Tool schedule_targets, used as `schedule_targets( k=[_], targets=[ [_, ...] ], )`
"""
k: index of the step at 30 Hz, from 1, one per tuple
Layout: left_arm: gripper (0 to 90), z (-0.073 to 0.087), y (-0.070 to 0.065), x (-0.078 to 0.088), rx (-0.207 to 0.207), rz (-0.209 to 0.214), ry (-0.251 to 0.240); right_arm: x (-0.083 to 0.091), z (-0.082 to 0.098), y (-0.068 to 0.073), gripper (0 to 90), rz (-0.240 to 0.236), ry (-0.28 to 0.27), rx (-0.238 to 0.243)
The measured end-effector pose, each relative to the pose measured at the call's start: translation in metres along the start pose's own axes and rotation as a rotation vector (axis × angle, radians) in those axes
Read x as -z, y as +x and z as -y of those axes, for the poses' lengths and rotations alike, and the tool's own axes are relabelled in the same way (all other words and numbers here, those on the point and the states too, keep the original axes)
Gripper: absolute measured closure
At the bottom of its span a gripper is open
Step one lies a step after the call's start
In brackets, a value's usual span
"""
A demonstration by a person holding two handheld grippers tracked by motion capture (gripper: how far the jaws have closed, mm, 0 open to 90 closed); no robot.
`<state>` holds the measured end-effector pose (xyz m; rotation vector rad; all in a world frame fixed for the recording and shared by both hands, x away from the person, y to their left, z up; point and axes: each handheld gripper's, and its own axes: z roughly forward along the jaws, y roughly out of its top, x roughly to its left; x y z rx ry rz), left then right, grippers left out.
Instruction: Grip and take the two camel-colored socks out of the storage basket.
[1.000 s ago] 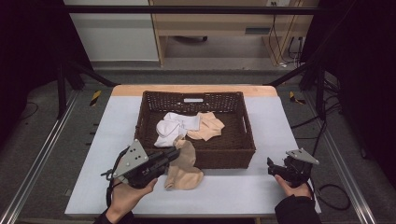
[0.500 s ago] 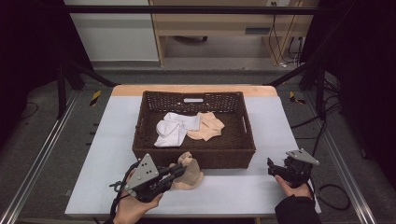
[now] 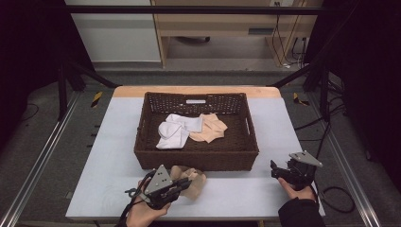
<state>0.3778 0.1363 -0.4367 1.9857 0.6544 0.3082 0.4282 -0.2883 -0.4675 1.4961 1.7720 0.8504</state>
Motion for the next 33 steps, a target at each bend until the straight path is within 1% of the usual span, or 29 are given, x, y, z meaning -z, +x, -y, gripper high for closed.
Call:
schedule_targets(
  k=[3, 7, 9, 10, 14, 15, 18, 21, 22, 25, 29, 31, 33],
  targets=[
    [85.3, 0.007, 0.003, -0.007, 0.003, -0.005, 0.036, 0.0, 0.0, 0.0, 6.0, 0.0, 0.001, 0.001],
    [84.3, 0.015, 0.006, -0.015, 0.018, -0.003, 0.066, -0.001, 0.0, 0.0, 6.0, 0.003, 0.007, 0.007],
    [83.1, 0.018, 0.007, -0.019, 0.018, -0.003, 0.081, -0.001, 0.0, 0.001, 6.0, 0.003, 0.007, 0.011],
    [81.8, 0.02, 0.007, -0.021, 0.018, -0.003, 0.093, -0.001, 0.0, 0.001, 6.1, 0.003, 0.008, 0.012],
    [69.9, 0.021, 0.008, -0.022, 0.03, -0.013, 0.083, -0.002, 0.0, 0.002, 6.0, 0.003, 0.011, 0.011],
    [66.7, 0.021, 0.008, -0.021, 0.037, -0.019, 0.071, -0.002, 0.0, 0.002, 6.0, 0.004, 0.011, 0.017],
    [55.7, 0.018, 0.011, -0.016, 0.052, -0.039, 0.043, -0.002, 0.0, 0.002, 6.0, 0.002, 0.017, 0.011],
    [48.7, 0.016, 0.014, -0.008, 0.072, -0.052, 0.014, -0.002, 0.0, 0.002, 6.0, 0.004, 0.012, 0.017],
    [46.3, 0.016, 0.015, -0.006, 0.076, -0.057, 0.009, -0.002, 0.0, 0.002, 6.0, 0.003, 0.011, 0.01],
    [42.4, 0.018, 0.02, 0.004, 0.076, -0.078, 0.001, -0.001, 0.0, 0.001, 5.9, 0.005, 0.008, 0.009],
    [39.6, 0.024, 0.03, 0.019, 0.093, -0.107, -0.013, -0.001, 0.0, 0.001, 5.7, 0.007, 0.008, 0.008],
    [38.0, 0.028, 0.036, 0.027, 0.095, -0.133, -0.023, -0.001, 0.0, 0.001, 5.7, 0.007, 0.009, 0.006],
    [36.5, 0.031, 0.042, 0.034, 0.092, -0.158, -0.021, -0.001, 0.0, 0.001, 5.7, 0.006, 0.009, 0.005]
  ],
)
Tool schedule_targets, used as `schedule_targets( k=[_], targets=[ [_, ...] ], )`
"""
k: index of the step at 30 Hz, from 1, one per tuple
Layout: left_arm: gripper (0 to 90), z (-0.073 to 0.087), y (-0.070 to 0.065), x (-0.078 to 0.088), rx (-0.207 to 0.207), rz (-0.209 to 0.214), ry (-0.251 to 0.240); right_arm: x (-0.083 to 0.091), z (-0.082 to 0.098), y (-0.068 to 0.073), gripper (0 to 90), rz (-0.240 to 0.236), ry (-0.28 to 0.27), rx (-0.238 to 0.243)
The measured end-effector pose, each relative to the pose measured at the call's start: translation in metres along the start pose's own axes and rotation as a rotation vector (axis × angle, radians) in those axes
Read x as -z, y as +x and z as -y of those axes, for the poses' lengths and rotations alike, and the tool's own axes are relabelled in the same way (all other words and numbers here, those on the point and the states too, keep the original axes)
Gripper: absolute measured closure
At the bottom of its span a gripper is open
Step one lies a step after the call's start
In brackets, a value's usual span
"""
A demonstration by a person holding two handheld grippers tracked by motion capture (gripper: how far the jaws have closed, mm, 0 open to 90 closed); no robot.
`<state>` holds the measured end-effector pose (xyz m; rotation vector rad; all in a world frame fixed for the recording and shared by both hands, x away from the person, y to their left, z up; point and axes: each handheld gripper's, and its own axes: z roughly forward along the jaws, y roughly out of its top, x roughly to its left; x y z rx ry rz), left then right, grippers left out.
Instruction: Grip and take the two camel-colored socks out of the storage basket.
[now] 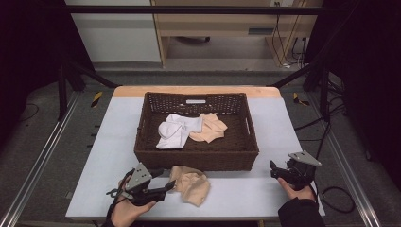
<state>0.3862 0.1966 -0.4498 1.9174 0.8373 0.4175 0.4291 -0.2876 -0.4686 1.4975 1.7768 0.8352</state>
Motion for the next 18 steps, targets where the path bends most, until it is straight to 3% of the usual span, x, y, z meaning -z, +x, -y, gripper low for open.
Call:
schedule_targets(
  k=[4, 15, 18],
  targets=[
    [34.0, 0.005, 0.014, 0.011, 0.003, -0.044, -0.002, 0.0, 0.0, 0.0, 5.6, 0.001, -0.001, 0.0],
    [32.4, 0.009, 0.05, 0.038, 0.062, -0.146, -0.059, 0.0, 0.0, 0.0, 5.3, -0.001, 0.003, -0.007],
    [32.5, 0.008, 0.062, 0.046, 0.058, -0.189, -0.067, 0.0, 0.0, -0.001, 5.3, 0.001, 0.002, -0.005]
  ],
)
